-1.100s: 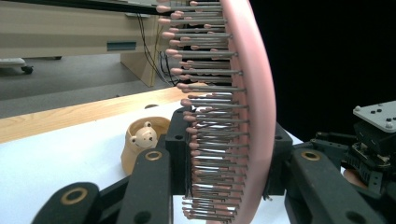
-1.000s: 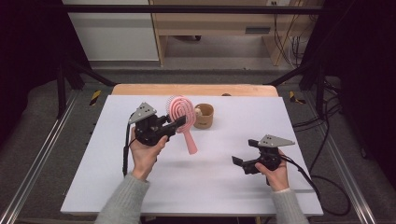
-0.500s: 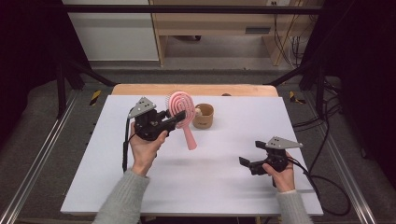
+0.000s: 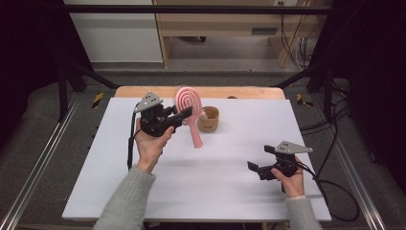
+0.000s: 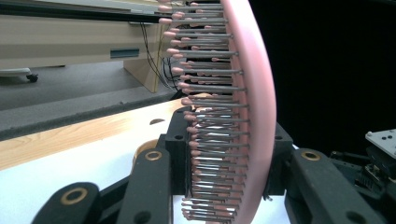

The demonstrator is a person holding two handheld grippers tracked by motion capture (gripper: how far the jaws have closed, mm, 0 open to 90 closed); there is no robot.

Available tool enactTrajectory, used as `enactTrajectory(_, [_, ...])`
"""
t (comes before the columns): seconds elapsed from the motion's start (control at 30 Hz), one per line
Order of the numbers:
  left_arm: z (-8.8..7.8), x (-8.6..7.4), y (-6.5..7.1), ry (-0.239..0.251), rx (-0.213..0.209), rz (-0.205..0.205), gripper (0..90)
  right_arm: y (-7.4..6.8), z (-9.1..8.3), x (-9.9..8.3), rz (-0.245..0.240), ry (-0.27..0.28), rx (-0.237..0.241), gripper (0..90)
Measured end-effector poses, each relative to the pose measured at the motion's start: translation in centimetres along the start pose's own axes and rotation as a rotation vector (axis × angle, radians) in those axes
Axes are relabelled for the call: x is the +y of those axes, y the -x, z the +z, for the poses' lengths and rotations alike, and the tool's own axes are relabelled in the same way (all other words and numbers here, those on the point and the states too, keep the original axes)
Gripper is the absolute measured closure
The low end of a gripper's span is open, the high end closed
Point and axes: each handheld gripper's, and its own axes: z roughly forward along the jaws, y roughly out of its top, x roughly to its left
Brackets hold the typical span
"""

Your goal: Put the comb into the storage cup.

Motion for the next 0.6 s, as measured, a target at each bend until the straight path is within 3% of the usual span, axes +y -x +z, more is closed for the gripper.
enactTrajectory(0.6, [1.8, 2.3, -0.1, 0.0, 0.013, 0.022, 63.1, 0.3, -0.5, -0.2, 0.005, 0.005, 0.001, 0.3])
